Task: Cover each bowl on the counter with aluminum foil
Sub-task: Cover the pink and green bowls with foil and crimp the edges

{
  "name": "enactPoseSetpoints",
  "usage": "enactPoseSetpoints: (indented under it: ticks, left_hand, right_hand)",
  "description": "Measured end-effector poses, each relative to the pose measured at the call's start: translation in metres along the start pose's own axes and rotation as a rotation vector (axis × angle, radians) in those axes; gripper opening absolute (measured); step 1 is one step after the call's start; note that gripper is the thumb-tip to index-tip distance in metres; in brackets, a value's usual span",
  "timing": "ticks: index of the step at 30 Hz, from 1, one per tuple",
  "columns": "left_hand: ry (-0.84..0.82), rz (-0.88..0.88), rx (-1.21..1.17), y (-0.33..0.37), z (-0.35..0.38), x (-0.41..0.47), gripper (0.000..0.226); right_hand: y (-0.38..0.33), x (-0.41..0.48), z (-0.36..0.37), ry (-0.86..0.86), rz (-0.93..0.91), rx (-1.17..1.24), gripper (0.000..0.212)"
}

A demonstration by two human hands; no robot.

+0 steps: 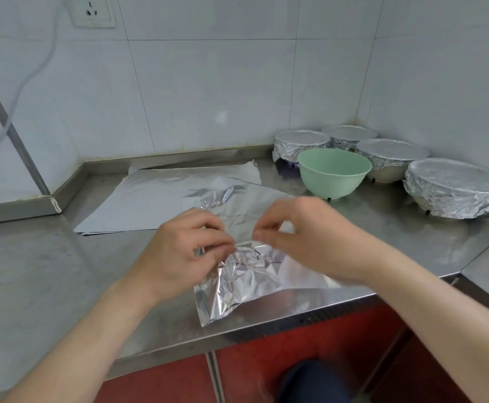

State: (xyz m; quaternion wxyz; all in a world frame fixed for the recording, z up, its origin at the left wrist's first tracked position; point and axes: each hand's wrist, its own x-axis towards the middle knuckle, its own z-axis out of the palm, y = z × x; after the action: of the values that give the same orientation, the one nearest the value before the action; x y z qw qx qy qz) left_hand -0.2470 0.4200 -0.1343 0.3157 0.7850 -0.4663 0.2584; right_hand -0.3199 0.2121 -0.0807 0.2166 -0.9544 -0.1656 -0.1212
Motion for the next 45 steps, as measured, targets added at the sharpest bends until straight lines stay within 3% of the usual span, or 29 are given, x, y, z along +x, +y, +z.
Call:
enactPoseSetpoints:
  ticks: [2,10,15,21,27,29,33,38,45]
  left_hand:
    - [0.017,-0.05,-0.024,0.002,-0.005,0.0,0.023]
    - [-0.01,-0.141,-0.145,0.02,0.008,0.009,0.013]
    - [-0.02,-0.149,-0.139,0.014,0.013,0.007,0.008]
    - [-0.029,-0.003,-0.015,0.008,0.019,0.006,0.017]
    - [-0.001,0.011,0.008,0.006,0.02,0.003,0.017]
    - [-0.002,0.0,0.006,0.005,0.02,0.003,0.016]
    - [0.001,-0.041,-0.039,0.006,0.015,0.004,0.007]
    - [-0.009,-0.075,-0.017,0.006,0.007,0.004,0.015]
    - [-0.024,-0.024,-0.011,0.018,0.016,0.013,0.014]
  right_hand:
    - [0.008,0.002,-0.01,0.009,0.062,0.121,0.012]
    - [0.01,0.004,0.008,-0.015,0.046,0.159,0.005]
    - [0.01,0.003,0.011,0.003,-0.026,0.07,0.004]
    - [0.012,-0.002,0.026,0.127,-0.138,-0.178,0.009]
    - [0.013,-0.002,0.043,0.269,-0.22,-0.376,0.006]
    - [0.011,-0.002,0.048,0.273,-0.18,-0.391,0.02]
    - [0.005,-0.004,0.037,0.22,-0.15,-0.281,0.005]
    - [0.015,-0.006,-0.001,0.101,0.044,0.266,0.013]
    - [0.022,-0.001,0.005,0.009,0.07,0.302,0.005]
